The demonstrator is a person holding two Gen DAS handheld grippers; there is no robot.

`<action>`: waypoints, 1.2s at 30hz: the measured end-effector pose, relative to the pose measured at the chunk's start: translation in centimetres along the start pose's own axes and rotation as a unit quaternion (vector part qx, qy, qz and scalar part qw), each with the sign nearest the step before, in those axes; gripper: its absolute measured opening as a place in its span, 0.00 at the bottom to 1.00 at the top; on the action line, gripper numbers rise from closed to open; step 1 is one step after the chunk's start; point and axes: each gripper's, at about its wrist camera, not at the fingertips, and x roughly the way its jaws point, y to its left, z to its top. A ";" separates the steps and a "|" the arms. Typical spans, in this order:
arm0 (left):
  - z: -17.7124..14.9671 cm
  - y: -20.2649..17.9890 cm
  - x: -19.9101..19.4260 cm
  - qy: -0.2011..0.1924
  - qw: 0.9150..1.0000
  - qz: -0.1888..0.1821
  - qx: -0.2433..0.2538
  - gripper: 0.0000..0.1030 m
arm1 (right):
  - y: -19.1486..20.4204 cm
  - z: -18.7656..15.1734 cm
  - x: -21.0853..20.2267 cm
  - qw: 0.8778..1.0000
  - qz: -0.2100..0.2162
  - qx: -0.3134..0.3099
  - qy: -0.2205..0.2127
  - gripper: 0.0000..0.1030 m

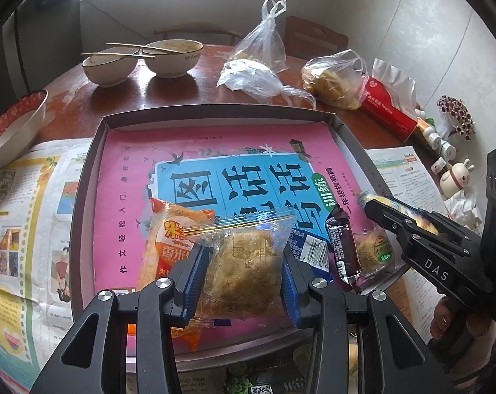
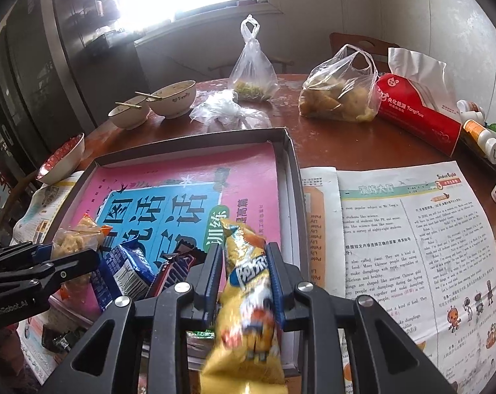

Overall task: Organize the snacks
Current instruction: 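Open the right gripper to drop the yellow snack bag into the tray, then open the left gripper to release the pastry bag onto the tray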

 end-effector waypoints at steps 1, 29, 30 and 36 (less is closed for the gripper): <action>0.0 0.0 0.0 0.000 1.000 0.000 0.000 0.42 | 0.0 0.0 -0.1 1.000 0.001 0.000 0.000 0.27; 0.0 -0.1 -1.7 -0.012 1.000 -0.003 0.003 0.51 | 0.9 0.0 -3.1 0.999 0.008 -0.015 -0.028 0.44; 0.0 0.0 -1.9 -0.014 1.000 -0.004 0.002 0.52 | 0.9 0.0 -3.3 0.999 0.009 -0.016 -0.029 0.44; -0.2 0.2 -2.9 -0.023 1.000 -0.001 -0.001 0.58 | 1.1 -0.2 -4.2 0.999 0.009 -0.017 -0.039 0.48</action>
